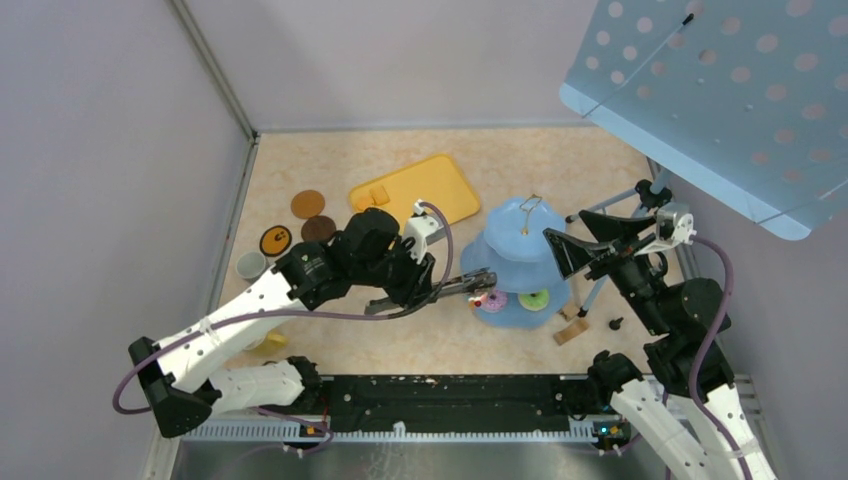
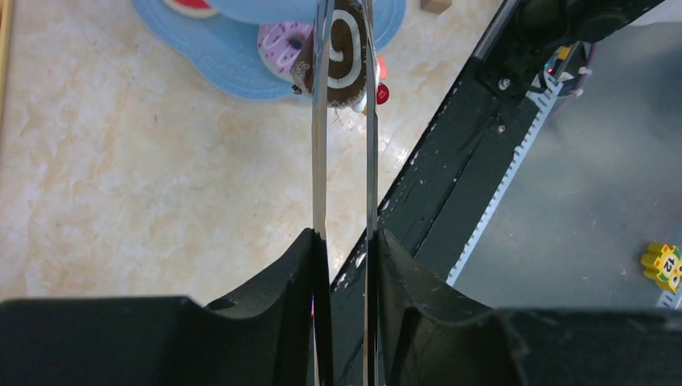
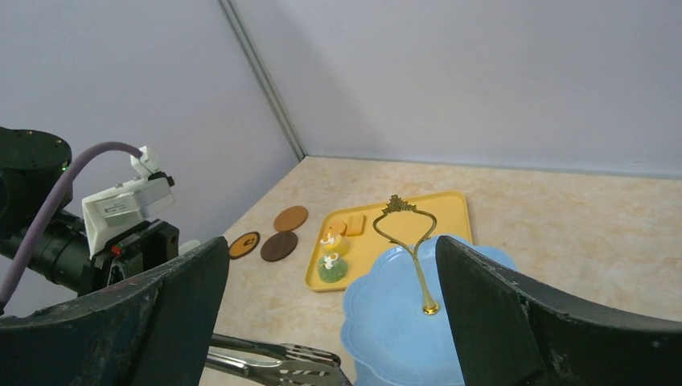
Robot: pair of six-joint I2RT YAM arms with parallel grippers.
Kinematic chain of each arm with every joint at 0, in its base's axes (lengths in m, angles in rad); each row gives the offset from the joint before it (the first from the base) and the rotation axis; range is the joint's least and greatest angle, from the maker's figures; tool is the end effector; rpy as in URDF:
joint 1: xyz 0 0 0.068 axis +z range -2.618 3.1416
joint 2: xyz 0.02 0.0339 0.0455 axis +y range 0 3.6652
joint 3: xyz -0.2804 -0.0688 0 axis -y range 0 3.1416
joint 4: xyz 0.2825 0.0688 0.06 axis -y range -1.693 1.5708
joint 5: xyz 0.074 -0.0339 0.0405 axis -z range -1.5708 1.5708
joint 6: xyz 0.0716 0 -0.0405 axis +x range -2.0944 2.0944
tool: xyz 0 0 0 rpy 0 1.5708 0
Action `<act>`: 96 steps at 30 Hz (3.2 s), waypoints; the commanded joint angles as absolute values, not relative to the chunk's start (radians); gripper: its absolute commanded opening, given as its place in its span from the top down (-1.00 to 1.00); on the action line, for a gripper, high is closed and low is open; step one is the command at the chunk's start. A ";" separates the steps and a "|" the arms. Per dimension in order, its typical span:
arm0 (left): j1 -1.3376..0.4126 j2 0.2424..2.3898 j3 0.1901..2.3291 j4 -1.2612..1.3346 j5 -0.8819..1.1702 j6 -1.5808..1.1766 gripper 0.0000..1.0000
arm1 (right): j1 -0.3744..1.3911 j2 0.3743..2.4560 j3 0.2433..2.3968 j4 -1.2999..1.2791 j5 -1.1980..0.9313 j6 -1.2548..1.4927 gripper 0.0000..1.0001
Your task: Serve the afternoon tea
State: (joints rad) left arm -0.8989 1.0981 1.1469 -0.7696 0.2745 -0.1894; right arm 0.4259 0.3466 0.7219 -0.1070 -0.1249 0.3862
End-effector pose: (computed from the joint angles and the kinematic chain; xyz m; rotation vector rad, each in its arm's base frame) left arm 0.1584 -0.2304 0.3425 0.9799 2.2111 -0.8508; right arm 0.1211 0.0647 0.4066 -0.1365 1.3378 0.7716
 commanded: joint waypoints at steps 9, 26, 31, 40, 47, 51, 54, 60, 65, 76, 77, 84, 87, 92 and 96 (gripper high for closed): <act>-0.947 1.232 1.267 -0.609 0.330 -0.164 0.29 | 0.418 0.334 0.739 -0.088 -0.119 0.384 -0.95; -0.962 1.470 1.413 -0.527 0.320 -0.113 0.27 | 0.417 0.330 0.719 -0.081 -0.116 0.384 -0.95; -0.962 1.528 1.474 -0.525 0.323 -0.100 0.20 | 0.418 0.328 0.708 -0.080 -0.116 0.387 -0.95; -0.962 1.574 1.519 -0.532 0.345 -0.081 -0.06 | 0.417 0.328 0.706 -0.078 -0.112 0.386 -0.95; -0.962 1.519 1.472 -0.559 0.340 -0.057 -0.12 | 0.418 0.332 0.708 -0.077 -0.115 0.388 -0.95; -0.961 1.454 1.417 -0.572 0.330 -0.053 -0.07 | 0.417 0.334 0.707 -0.070 -0.121 0.392 -0.95; -0.962 1.386 1.378 -0.590 0.325 -0.060 -0.06 | 0.418 0.339 0.704 -0.065 -0.121 0.394 -0.95; -0.962 1.255 1.286 -0.635 0.339 -0.077 -0.05 | 0.419 0.348 0.697 -0.046 -0.136 0.402 -0.95; -0.962 1.160 1.194 -0.698 0.249 -0.110 -0.05 | 0.417 0.351 0.695 -0.040 -0.143 0.401 -0.95; -0.666 1.122 1.163 -0.831 0.075 -0.068 -0.03 | 0.418 0.353 0.685 -0.037 -0.150 0.384 -0.95; -0.626 1.136 1.178 -0.825 0.050 -0.080 -0.03 | 0.418 0.352 0.689 -0.041 -0.149 0.382 -0.95; -0.476 1.300 1.254 -0.760 -0.205 -0.252 -0.09 | 0.418 0.341 0.705 -0.058 -0.146 0.383 -0.95; -0.465 1.372 1.261 -0.729 -0.285 -0.275 -0.11 | 0.418 0.330 0.712 -0.064 -0.142 0.384 -0.95; -0.457 1.464 1.268 -0.688 -0.287 -0.298 -0.19 | 0.417 0.321 0.722 -0.083 -0.135 0.383 -0.95; -0.457 1.488 1.245 -0.661 -0.256 -0.310 -0.17 | 0.418 0.307 0.721 -0.094 -0.126 0.382 -0.95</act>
State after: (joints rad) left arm -0.4591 1.4899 1.2289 -0.7391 -0.2512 -0.2726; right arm 0.4259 0.3267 0.6827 -0.1009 -0.1333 0.3935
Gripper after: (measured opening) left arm 0.595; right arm 0.976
